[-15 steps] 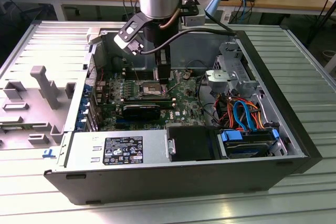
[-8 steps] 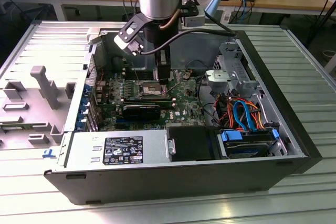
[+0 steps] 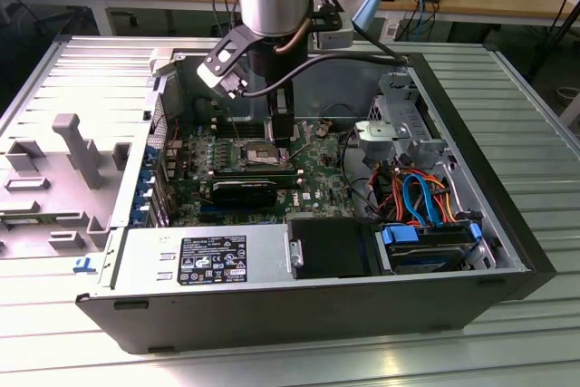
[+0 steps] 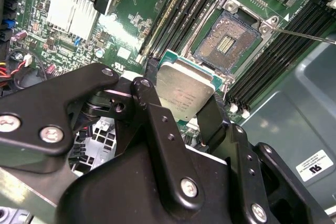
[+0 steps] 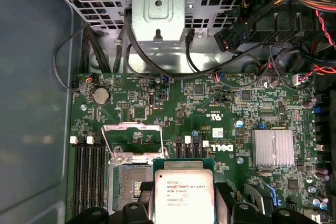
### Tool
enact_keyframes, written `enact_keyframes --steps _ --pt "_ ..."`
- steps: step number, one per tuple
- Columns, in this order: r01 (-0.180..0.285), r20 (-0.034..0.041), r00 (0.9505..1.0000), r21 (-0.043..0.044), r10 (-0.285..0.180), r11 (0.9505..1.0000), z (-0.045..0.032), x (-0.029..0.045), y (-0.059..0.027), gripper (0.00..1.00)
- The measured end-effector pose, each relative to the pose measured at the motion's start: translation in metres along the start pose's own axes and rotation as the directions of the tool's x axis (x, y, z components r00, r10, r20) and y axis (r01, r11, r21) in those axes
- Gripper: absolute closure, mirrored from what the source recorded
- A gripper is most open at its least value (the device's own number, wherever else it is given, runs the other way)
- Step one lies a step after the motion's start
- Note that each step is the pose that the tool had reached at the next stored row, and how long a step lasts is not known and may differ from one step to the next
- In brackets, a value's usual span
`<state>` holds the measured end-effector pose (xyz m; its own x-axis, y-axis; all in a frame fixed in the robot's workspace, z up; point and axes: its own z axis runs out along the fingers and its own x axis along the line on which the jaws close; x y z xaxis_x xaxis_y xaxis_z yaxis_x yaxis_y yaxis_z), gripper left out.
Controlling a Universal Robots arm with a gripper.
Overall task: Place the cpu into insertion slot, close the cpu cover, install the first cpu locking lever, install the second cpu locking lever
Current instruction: 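Place the cpu into insertion slot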
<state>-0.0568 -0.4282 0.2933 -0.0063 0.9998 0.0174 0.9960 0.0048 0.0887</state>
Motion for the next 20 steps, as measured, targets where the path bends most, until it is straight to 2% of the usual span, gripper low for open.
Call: enact_keyframes --steps 11,13,20 --pt "0.0 0.0 1.0 0.0 0.0 1.0 0.0019 0.0 -0.0006 0.45" --pt "0.0 0.0 1.0 0.0 0.0 1.0 0.0057 -0.0001 -0.0013 0.45" --pt "0.0 0.0 1.0 0.0 0.0 1.0 0.0067 -0.0001 -0.0014 0.45"
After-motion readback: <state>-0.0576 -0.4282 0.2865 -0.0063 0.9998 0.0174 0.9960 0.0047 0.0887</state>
